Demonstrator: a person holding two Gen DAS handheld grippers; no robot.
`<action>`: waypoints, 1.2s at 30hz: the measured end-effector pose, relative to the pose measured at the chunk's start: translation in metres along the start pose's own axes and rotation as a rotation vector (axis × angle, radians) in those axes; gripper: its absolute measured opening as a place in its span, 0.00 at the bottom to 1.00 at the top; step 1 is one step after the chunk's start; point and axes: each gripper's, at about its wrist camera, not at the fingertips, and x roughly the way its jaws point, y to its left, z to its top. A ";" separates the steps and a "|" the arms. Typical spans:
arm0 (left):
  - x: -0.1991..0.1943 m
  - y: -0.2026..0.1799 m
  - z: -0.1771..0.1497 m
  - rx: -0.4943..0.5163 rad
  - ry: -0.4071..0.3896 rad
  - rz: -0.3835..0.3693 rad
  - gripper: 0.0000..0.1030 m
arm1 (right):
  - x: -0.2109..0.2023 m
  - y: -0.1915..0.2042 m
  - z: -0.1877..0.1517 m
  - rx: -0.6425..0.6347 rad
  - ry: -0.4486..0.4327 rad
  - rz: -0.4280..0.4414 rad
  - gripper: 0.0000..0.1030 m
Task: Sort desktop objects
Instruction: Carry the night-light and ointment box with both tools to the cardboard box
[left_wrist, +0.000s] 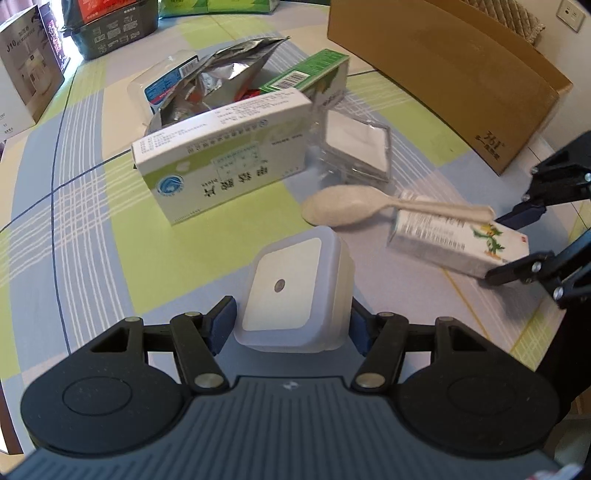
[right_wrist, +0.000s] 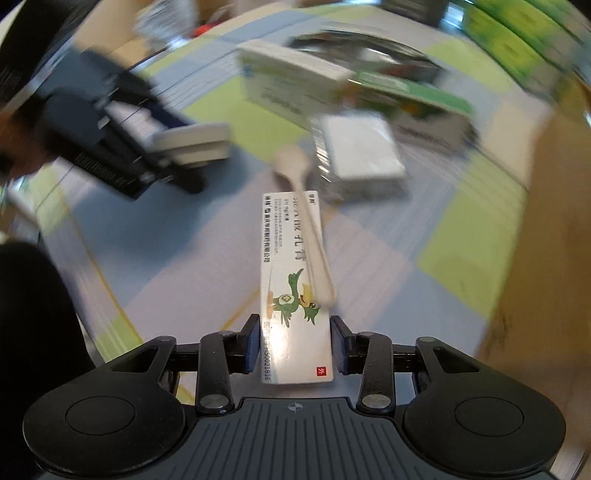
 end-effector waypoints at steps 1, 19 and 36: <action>-0.001 -0.003 -0.002 0.007 0.000 0.001 0.57 | -0.002 -0.006 -0.005 0.041 -0.009 -0.004 0.35; 0.004 0.002 0.004 -0.020 0.046 -0.065 0.74 | -0.017 -0.003 -0.053 0.241 -0.155 -0.108 0.40; -0.004 -0.013 -0.004 -0.058 0.053 -0.043 0.57 | -0.016 -0.007 -0.053 0.298 -0.215 -0.110 0.34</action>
